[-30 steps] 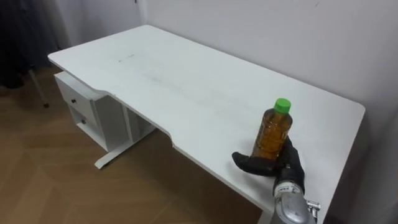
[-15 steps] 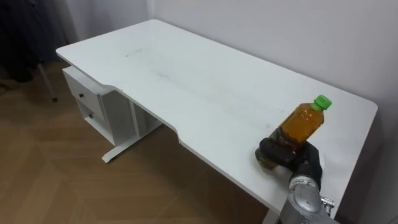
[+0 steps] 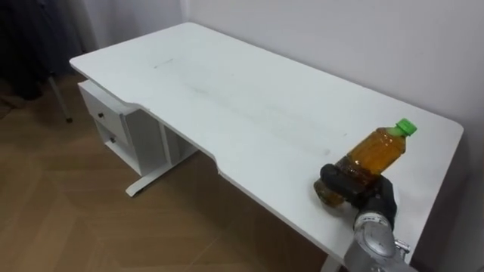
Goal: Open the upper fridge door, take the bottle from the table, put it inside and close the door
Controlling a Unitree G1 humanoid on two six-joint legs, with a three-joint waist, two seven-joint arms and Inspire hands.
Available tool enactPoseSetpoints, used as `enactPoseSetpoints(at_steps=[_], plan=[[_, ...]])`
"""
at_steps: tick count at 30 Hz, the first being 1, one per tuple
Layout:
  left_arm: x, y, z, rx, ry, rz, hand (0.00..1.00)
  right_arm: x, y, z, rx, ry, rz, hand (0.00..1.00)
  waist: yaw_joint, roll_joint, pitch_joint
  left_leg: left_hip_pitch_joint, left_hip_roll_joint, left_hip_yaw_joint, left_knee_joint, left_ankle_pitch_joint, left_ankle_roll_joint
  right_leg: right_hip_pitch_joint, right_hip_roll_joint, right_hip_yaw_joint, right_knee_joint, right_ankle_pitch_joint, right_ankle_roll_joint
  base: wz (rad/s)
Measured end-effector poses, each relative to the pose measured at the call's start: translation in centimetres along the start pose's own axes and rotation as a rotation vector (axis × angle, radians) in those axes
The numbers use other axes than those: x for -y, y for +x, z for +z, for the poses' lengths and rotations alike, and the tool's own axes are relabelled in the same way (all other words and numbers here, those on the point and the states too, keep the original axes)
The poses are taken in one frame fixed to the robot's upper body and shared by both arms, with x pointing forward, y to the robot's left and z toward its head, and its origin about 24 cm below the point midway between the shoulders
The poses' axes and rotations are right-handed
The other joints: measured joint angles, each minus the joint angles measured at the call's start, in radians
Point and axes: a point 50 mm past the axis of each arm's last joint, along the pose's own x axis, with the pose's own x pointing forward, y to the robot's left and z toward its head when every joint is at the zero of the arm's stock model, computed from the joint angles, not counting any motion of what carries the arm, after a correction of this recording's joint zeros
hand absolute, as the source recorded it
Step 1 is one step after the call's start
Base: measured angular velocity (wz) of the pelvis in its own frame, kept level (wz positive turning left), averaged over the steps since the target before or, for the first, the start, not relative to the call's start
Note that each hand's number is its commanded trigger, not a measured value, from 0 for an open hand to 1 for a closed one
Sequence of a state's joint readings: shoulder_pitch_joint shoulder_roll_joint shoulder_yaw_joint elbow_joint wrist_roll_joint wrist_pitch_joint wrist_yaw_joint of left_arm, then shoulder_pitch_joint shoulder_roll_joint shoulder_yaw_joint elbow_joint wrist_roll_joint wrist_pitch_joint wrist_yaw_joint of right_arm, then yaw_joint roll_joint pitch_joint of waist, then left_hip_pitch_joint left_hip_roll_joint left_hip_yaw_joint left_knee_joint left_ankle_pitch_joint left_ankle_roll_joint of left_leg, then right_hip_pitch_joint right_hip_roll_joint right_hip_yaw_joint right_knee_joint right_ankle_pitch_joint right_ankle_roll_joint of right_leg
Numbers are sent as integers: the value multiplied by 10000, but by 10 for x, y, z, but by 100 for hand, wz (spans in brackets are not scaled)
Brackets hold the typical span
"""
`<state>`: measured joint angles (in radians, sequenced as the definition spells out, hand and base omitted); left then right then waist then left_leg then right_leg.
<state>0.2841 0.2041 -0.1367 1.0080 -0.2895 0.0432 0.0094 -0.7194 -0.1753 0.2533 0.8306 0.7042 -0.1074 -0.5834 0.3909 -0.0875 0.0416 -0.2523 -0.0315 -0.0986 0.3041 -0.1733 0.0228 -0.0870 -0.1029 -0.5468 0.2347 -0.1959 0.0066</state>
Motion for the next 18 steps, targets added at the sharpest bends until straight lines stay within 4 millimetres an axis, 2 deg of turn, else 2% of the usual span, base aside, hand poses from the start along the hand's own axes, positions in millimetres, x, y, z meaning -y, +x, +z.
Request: enactPoseSetpoints(at_steps=[3,4,6,10,12,14,15,16,17,18], plan=[[-3,-1,-3,-40,-157,73,0,-7,-2,11,249,47,745,100,-101,11,1,17,8,178,-15,0,1,2,15,122,-151,2,-2,-14],[-4,-1,-3,-51,-259,102,0,-11,-3,19,478,125,1122,100,-290,19,-3,37,8,214,-21,1,3,12,16,157,-148,3,-1,-15],[-5,-2,-8,-155,-375,154,0,-20,-10,32,976,316,1842,100,-414,13,-8,165,38,408,-89,3,5,25,12,323,-149,3,0,-23],[-6,-4,-14,-232,-489,369,0,-27,-34,69,3019,199,3486,100,-826,20,-21,559,45,688,-274,3,7,207,51,708,-153,11,14,-20],[-8,-4,-14,-196,-570,496,0,-27,-43,79,3700,-59,3933,100,-962,15,-38,864,58,814,-376,3,7,403,58,826,-165,19,28,-23],[-11,-5,-15,-215,-707,729,0,-25,-48,79,4095,-482,4208,100,-1125,0,-111,1268,81,965,-542,3,7,675,63,1046,-184,21,33,-23],[-12,-5,-16,-230,-788,858,0,-22,-51,76,4162,-668,4391,100,-1246,-17,-225,1478,104,1102,-647,3,7,798,86,1201,-200,28,44,-25],[-12,-5,-17,-257,-866,988,0,-21,-54,74,4163,-691,4585,100,-1383,-17,-277,1676,118,1223,-712,2,8,976,109,1330,-271,45,72,-24],[-12,-5,-17,-265,-882,1014,0,-20,-55,73,4150,-687,4681,100,-1439,-12,-281,1768,124,1280,-728,2,7,1070,116,1356,-330,57,91,-25],[-12,-6,-18,-271,-910,1028,0,-18,-60,72,4168,-732,4858,100,-1543,-34,-341,1848,144,1371,-738,1,8,1091,118,1396,-335,58,93,-22]])
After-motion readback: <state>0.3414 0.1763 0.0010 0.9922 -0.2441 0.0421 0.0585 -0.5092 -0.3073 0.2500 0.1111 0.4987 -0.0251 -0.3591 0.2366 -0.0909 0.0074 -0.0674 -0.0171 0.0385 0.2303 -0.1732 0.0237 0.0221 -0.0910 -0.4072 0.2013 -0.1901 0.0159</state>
